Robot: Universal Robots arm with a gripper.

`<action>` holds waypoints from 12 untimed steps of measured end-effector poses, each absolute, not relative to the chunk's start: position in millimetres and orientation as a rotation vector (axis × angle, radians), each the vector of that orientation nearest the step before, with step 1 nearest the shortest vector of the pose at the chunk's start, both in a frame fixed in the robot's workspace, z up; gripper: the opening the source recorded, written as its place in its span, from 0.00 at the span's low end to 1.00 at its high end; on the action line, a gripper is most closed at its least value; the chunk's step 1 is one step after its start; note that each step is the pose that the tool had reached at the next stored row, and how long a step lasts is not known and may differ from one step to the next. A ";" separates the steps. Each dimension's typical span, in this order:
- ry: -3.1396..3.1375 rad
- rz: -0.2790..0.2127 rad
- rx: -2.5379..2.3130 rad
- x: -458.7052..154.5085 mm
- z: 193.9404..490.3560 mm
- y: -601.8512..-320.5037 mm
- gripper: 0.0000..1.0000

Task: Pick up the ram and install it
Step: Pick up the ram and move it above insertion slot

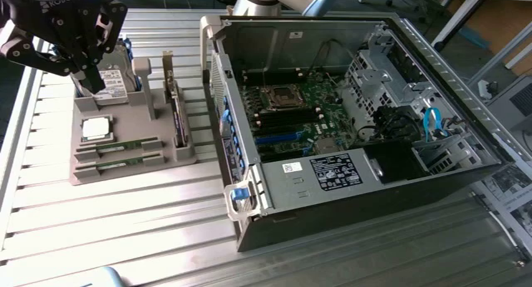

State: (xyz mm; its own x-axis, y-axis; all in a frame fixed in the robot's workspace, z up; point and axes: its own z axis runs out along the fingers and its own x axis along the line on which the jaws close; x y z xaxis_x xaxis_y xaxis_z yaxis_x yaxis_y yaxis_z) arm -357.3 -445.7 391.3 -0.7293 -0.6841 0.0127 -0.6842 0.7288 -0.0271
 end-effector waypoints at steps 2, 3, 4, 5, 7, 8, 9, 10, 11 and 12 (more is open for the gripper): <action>-2.915 0.049 1.165 -357.3 391.3 -445.7 0.11; -2.913 0.050 1.170 -357.3 391.2 -445.6 0.11; -2.910 0.051 1.175 -357.3 391.2 -445.7 0.11; -2.907 0.052 1.181 -357.3 391.2 -445.7 0.11; -2.903 0.054 1.190 -357.2 391.2 -445.7 0.11; -2.901 0.055 1.195 -357.3 391.1 -445.7 0.11; -2.899 0.057 1.199 -357.3 391.1 -445.6 0.11; -2.897 0.058 1.204 -357.3 391.1 -445.7 0.11; -2.895 0.059 1.209 -357.3 391.1 -445.7 0.11; -2.892 0.060 1.214 -357.3 391.1 -445.6 0.11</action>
State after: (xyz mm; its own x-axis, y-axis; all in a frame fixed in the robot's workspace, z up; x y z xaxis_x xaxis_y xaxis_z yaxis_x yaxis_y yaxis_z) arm -357.3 -445.6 391.1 -0.7007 -0.7132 0.0190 -0.7134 0.7000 -0.0335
